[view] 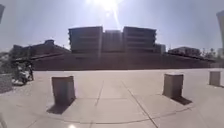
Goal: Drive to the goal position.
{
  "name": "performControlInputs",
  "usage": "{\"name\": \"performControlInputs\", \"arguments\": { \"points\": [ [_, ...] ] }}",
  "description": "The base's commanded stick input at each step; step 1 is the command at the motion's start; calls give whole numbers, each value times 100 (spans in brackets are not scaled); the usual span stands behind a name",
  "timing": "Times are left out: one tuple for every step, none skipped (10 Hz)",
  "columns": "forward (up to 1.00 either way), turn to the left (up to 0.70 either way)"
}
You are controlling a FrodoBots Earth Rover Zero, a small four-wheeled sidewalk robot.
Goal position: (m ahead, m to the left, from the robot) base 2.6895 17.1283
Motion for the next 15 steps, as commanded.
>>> {"name": "performControlInputs", "arguments": {
  "points": [
    [100, 0],
    [100, 0],
    [100, 0],
    [100, 0],
    [100, 0],
    [100, 0],
    [100, 0],
    [100, 0],
    [100, 29],
    [100, 40],
    [100, 40],
    [100, 40],
    [100, 40],
    [100, 40],
    [100, 40]
  ]
}}
